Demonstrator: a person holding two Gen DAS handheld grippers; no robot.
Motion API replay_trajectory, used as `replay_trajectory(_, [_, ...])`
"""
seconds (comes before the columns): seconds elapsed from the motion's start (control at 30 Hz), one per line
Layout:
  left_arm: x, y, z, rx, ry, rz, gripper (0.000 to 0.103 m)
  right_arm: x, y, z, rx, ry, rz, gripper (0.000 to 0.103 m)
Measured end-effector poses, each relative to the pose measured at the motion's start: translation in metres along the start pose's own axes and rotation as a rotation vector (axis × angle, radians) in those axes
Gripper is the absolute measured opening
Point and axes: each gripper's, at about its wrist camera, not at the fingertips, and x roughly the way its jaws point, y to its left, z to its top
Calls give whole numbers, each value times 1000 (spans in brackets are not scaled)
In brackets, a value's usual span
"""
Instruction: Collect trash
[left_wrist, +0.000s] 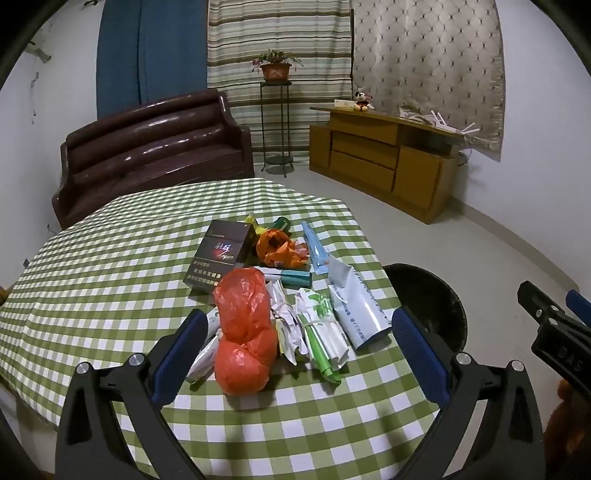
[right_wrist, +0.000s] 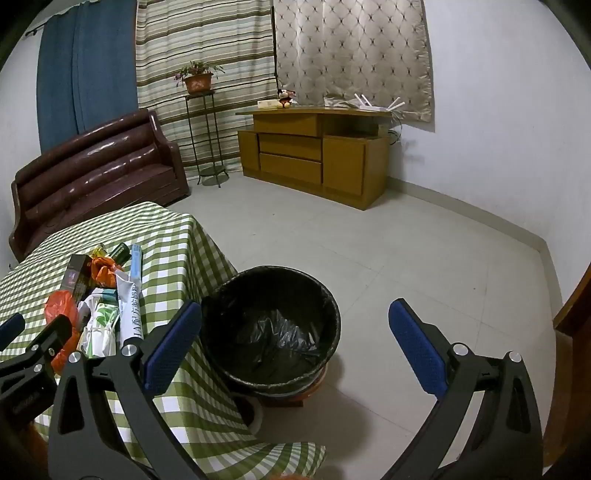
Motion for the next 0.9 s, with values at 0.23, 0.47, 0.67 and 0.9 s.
replay_trajectory(0.23, [6, 6, -1, -7, 6, 7, 97, 0, 0, 0, 1, 0, 0, 99])
replay_trajectory(0.47, [6, 6, -2, -4, 6, 12, 97, -1, 0, 1, 0, 0, 1, 99])
replay_trajectory(0.67, [6, 4, -2, -3, 5, 10, 97, -1, 0, 1, 1, -2, 0, 99])
replay_trajectory(0.9, [8, 7, -4, -5, 9, 12, 97, -1, 0, 1, 0, 0, 1, 99])
